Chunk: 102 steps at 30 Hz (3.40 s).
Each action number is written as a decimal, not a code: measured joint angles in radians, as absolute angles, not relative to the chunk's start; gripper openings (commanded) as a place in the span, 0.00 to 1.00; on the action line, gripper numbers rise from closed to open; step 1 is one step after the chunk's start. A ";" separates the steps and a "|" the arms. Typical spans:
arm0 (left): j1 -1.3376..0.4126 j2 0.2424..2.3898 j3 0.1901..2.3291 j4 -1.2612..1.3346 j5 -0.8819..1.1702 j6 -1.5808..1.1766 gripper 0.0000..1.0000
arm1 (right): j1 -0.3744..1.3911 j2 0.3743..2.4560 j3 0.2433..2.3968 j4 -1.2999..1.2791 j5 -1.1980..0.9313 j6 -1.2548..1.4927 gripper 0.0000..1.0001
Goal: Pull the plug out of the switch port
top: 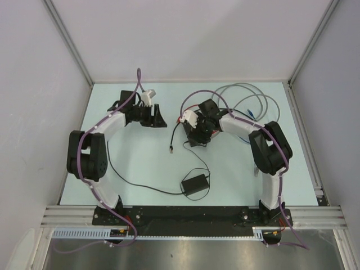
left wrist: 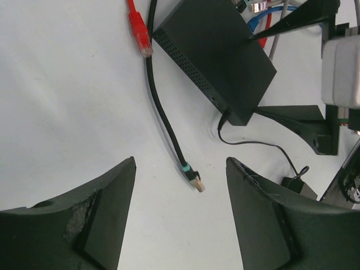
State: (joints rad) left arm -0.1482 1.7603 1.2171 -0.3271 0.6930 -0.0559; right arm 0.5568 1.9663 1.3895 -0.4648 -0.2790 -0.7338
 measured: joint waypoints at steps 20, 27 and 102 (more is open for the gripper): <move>-0.157 1.891 1.484 -0.315 0.748 -0.181 0.70 | 0.463 2.057 1.673 -0.450 -0.254 -0.332 0.88; -0.213 1.939 1.634 -0.247 0.746 -0.266 0.70 | 0.281 2.061 1.868 -0.412 -0.388 -0.013 0.01; -0.313 2.409 1.848 -0.633 0.950 0.084 0.39 | 0.360 2.272 1.766 -0.440 -0.592 -0.084 0.00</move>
